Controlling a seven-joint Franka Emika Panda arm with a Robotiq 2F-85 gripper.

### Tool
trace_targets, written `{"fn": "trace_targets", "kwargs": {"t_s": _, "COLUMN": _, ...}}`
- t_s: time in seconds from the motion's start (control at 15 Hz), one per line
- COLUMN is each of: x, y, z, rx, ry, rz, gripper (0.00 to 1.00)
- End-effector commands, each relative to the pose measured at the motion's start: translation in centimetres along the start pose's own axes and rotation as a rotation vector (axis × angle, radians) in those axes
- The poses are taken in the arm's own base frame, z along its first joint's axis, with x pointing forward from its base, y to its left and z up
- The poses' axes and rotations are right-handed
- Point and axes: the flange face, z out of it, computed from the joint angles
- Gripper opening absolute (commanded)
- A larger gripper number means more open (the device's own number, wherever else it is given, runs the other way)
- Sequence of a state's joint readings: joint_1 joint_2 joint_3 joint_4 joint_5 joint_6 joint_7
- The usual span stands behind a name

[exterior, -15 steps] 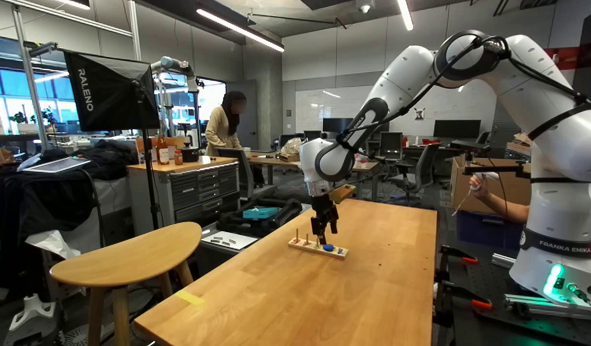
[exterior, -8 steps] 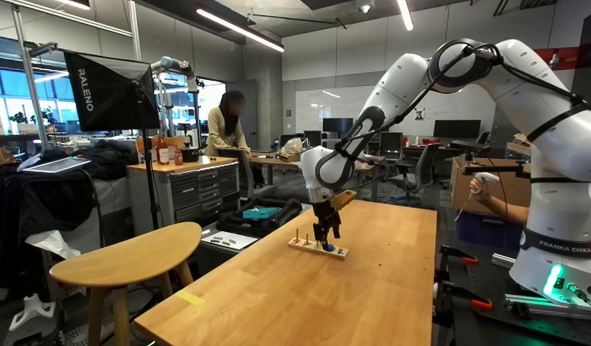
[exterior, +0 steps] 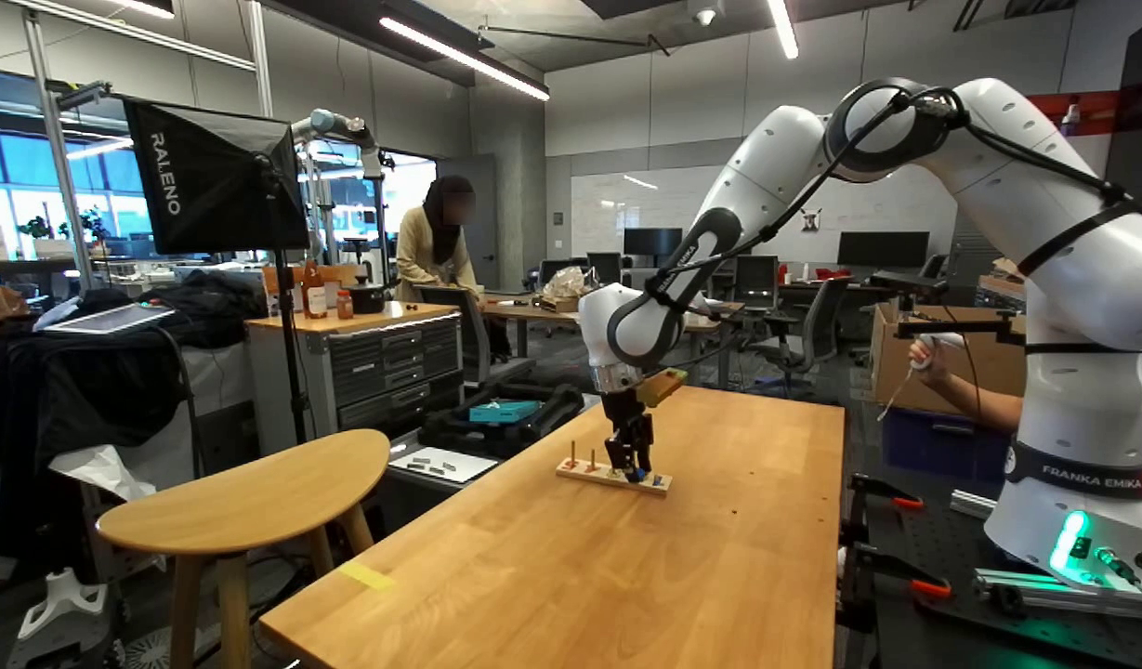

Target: Remove the blue object from the wooden board and put it on the table

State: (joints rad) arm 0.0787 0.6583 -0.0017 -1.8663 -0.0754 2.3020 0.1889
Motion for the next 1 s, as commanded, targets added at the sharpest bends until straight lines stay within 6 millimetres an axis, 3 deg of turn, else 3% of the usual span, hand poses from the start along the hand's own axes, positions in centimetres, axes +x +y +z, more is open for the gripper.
{"fn": "trace_targets", "kwargs": {"t_s": 0.0, "x": 1.0, "y": -0.3, "z": -0.3, "rx": -0.021, "ry": 0.021, "rz": 0.013, "gripper": 0.19}}
{"fn": "trace_targets", "kwargs": {"t_s": 0.33, "x": 1.5, "y": 0.4, "z": -1.2, "rx": -0.022, "ry": 0.017, "rz": 0.028, "gripper": 0.21}}
{"fn": "trace_targets", "kwargs": {"t_s": 0.73, "x": 0.8, "y": 0.1, "z": -6.2, "rx": -0.004, "ry": 0.043, "rz": 0.022, "gripper": 0.21}}
{"fn": "trace_targets", "kwargs": {"t_s": 0.93, "x": 1.5, "y": 2.2, "z": -7.8, "rx": -0.018, "ry": 0.055, "rz": 0.085, "gripper": 0.21}}
